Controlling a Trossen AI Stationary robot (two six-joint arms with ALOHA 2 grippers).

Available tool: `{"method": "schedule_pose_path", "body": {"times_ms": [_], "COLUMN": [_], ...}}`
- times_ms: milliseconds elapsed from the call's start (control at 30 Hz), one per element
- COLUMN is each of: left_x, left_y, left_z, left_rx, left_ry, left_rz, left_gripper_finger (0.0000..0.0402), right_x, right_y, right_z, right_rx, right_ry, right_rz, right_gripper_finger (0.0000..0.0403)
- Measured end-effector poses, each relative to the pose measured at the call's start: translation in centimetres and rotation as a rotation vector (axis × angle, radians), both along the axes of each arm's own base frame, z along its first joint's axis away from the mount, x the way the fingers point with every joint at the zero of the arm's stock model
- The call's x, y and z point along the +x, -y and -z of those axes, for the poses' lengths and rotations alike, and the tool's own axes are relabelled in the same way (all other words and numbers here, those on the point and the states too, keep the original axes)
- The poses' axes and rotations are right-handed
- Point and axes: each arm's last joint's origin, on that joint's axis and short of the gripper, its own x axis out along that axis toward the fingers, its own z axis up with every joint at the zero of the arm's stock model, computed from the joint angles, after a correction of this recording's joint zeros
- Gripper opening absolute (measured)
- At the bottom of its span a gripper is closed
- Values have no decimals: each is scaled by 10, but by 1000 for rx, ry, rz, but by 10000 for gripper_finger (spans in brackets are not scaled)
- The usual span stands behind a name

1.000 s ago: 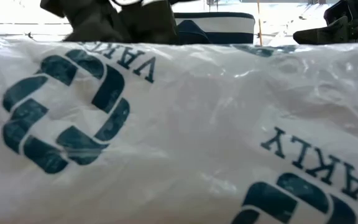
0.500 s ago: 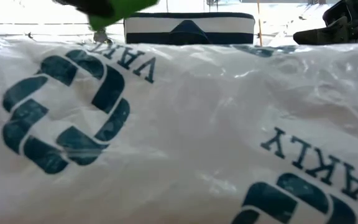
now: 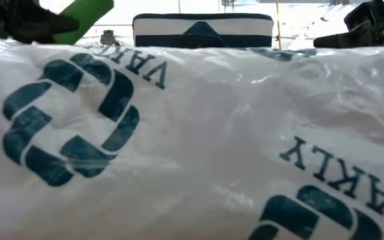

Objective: Pick & place medical supplies in basket/bin
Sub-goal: Put the green bandage into the blue bin

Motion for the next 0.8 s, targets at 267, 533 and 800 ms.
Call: {"method": "schedule_pose_path", "body": {"times_ms": [267, 533, 800], "left_x": [-8, 2, 57], "left_y": [-5, -7, -32], "left_z": [17, -58, -164], "left_rx": [-70, -133, -31], "left_ry": [48, 214, 18], "left_rz": [-40, -106, -460], "left_gripper_finger": [59, 58, 58], "right_x": [0, 0, 0], "right_y": [0, 0, 0], "right_z": [0, 0, 0], "right_rx": [-2, -3, -6], "right_ry": [-4, -4, 0], "right_rz": [0, 0, 1], "right_gripper_finger": [0, 0, 0]}}
